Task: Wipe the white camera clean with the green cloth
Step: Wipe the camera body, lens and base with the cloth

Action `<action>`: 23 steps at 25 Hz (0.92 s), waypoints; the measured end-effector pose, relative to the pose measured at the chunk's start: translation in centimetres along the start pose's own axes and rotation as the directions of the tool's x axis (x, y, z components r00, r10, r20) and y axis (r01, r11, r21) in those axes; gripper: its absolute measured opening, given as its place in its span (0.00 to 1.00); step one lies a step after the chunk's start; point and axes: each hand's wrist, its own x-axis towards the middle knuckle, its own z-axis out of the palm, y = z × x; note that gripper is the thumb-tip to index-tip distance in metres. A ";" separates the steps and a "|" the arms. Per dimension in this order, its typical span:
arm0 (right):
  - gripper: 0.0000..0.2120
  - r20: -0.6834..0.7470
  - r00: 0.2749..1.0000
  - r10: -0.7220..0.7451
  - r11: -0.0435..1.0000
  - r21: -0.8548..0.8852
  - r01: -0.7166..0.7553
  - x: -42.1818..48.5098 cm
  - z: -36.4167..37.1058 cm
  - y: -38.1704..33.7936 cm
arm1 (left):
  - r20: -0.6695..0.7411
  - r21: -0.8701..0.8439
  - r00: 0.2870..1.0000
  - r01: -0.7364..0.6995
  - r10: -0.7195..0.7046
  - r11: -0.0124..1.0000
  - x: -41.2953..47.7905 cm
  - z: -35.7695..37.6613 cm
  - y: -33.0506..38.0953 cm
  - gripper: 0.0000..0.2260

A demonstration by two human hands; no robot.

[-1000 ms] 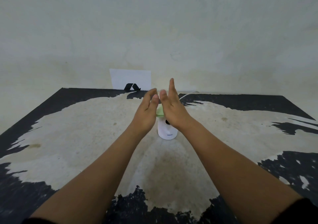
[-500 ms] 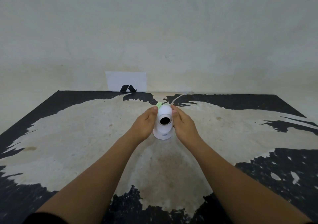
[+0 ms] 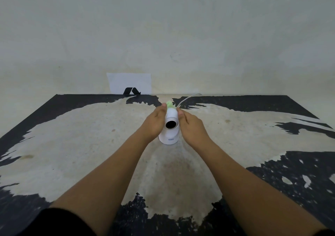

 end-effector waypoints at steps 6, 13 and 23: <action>0.22 0.022 0.999 0.038 0.999 -0.017 -0.038 0.2 0.2 0.3 | -0.060 -0.089 0.998 0.006 -0.011 0.996 -4.1 2.7 -3.3 0.31; 0.24 0.044 0.994 0.097 0.988 0.117 -0.102 -0.1 0.1 -0.1 | -0.182 -0.287 0.982 -0.014 -0.040 0.958 -4.1 2.4 -1.8 0.19; 0.25 0.045 0.996 0.071 0.994 0.078 -0.075 -0.4 -0.1 -0.3 | -0.277 0.051 0.954 0.134 -0.115 0.990 -5.0 3.1 -2.6 0.11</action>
